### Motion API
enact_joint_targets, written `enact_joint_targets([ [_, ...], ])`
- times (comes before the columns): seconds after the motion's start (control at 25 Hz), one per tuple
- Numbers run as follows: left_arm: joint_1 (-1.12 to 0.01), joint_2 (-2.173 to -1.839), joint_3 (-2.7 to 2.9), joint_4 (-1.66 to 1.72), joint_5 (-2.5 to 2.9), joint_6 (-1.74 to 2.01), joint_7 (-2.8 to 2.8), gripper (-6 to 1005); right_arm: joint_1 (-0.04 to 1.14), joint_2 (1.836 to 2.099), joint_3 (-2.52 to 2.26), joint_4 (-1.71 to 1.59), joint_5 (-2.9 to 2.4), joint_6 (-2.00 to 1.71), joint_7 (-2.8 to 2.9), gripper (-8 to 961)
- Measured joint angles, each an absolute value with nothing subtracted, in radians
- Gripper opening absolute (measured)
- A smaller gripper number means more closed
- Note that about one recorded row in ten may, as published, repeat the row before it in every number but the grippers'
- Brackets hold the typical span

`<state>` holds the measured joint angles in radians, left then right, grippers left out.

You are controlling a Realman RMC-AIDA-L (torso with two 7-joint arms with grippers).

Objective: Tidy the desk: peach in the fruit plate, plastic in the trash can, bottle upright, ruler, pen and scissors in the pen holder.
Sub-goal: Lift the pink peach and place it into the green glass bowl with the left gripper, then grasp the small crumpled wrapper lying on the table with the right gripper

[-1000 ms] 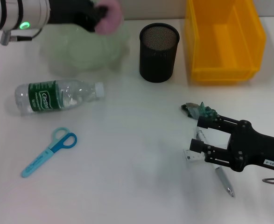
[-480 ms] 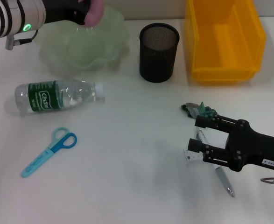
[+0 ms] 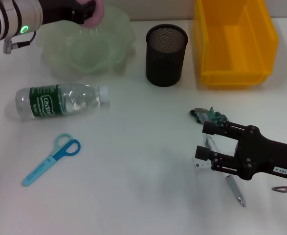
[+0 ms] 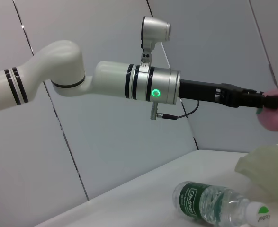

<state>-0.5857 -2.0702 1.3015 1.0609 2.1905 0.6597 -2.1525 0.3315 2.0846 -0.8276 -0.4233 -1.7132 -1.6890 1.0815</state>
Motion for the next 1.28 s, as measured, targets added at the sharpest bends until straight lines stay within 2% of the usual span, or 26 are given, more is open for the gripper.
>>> enact_joint_targets([
  [0.2,-0.583,-2.069,1.301,1.056,2.186,0.651,-2.148,406,0.331,2.085,-0.829,-0.423,-1.713,-1.689,1.081,704],
  [0.4,-0.589,-2.069,1.301,1.045,2.186,0.650,-2.147,407,0.331,2.085,-0.831,-0.423,-1.713,-1.689,1.081,703],
  [0.68,-0.599,-2.069,1.301,1.030,2.186,0.643,-2.147,473,0.330,2.085,-0.831,-0.423,-1.714,-1.689,1.081,703],
  [0.96,-0.591,-2.069,1.301,1.040,2.179,0.641,-2.147,681,0.329,2.085,-0.831,-0.423,-1.714,-1.689,1.081,703],
  [1.28,-0.561,-2.069,1.301,1.075,2.104,0.660,-2.124,686,0.330,2.086,-0.821,-0.416,-1.714,-1.689,1.076,703],
])
